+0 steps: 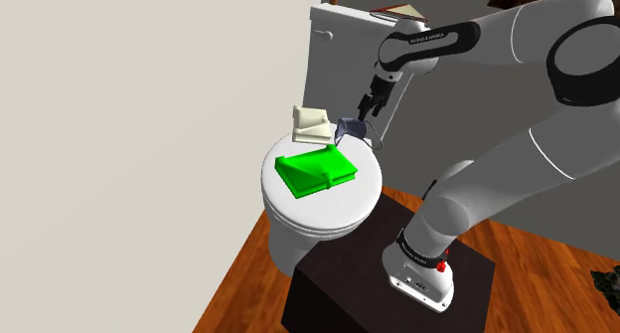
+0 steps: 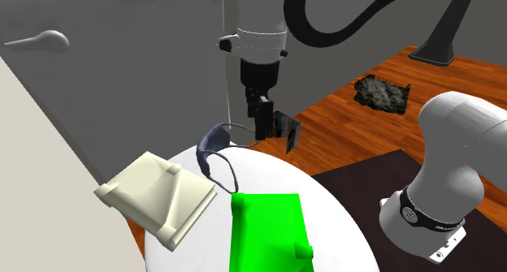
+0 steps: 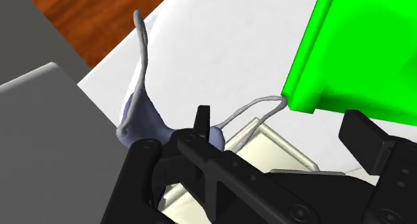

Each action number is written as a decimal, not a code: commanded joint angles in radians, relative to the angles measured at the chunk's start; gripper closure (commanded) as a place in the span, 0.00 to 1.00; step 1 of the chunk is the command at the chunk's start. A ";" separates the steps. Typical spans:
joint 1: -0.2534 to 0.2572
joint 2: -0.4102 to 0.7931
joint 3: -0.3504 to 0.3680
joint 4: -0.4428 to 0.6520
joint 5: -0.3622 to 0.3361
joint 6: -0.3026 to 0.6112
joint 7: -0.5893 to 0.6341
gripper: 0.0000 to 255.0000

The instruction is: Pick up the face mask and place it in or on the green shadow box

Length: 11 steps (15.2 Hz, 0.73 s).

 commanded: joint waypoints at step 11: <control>0.004 0.469 -0.187 0.236 0.265 0.218 -0.381 0.00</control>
